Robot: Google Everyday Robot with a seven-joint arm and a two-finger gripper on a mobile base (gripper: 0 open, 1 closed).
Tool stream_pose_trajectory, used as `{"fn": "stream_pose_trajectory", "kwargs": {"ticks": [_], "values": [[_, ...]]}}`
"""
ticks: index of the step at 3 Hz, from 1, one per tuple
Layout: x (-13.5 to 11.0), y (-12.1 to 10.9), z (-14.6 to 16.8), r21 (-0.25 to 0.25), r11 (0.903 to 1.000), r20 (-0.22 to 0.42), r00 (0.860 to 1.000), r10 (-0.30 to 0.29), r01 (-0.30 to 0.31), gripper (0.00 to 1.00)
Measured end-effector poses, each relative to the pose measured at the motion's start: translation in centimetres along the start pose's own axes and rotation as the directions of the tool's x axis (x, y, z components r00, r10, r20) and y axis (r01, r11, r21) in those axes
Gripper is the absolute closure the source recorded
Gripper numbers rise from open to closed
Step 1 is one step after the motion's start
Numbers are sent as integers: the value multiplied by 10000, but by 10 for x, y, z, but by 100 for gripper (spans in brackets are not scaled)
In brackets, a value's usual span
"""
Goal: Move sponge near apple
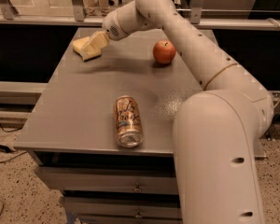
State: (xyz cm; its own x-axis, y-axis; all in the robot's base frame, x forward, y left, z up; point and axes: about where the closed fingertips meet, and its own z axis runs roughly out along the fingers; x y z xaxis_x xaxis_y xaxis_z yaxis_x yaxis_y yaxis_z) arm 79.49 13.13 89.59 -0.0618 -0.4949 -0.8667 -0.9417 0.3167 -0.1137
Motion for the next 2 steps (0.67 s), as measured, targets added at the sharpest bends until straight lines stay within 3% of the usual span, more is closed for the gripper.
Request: {"fn": "stream_pose_trajectory", "kwargs": {"ticks": [1,2], "values": [[8,3,28,135,9992,-719,9967,389,-380,0],[24,7,42,390,9953,-1472,9846,939,-890,0]]}}
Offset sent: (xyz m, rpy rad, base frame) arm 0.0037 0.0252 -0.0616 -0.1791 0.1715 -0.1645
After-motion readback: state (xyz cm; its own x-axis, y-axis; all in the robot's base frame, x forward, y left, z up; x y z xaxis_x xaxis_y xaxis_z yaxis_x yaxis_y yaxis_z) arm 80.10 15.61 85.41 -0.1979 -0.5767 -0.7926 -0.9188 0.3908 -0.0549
